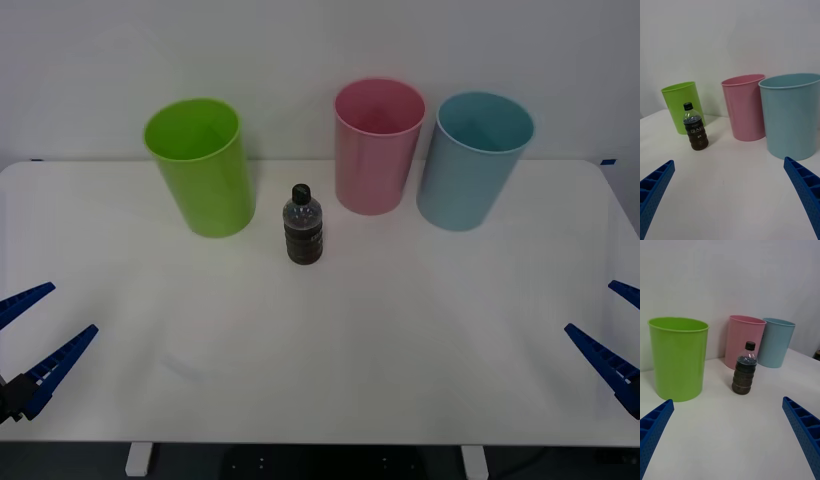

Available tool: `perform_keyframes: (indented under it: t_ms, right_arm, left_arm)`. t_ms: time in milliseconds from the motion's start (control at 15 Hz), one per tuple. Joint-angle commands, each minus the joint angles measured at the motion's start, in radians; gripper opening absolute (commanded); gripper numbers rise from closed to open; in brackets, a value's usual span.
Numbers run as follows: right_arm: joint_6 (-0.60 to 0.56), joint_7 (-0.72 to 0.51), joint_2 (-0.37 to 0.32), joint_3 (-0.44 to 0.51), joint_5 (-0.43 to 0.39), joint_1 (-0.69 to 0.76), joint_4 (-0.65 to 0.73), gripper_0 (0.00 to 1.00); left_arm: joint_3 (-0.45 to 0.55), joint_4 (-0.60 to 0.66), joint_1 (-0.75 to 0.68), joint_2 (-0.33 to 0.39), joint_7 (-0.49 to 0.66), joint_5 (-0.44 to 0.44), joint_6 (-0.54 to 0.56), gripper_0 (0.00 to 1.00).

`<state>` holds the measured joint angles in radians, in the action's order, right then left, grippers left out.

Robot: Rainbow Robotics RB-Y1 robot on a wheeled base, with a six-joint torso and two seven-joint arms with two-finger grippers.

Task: Grasp the object on the table and drop it into the matching bin: aluminum can to the light blue bin, PET bottle to the pink bin.

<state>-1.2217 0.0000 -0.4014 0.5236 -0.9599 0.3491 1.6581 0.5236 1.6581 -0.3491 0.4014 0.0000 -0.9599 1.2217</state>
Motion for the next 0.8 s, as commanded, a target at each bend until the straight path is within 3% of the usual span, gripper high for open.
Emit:
perform_keyframes:
  t_ms: [67,467,800]
  right_arm:
    - [-0.004,0.0,0.009,-0.002,-0.003,0.008,-0.006,1.0]
    - [0.014,0.008,0.004,-0.033,-0.008,0.002,-0.006,1.0]
    - [0.091,0.046,-0.008,-0.126,-0.01,-0.015,-0.006,1.0]
  left_arm:
    - [0.0,0.0,0.0,0.0,0.0,0.0,0.0,1.0]
    - [0.0,0.0,0.0,0.0,0.0,0.0,0.0,1.0]
    - [0.0,0.0,0.0,0.0,0.0,0.0,0.0,1.0]
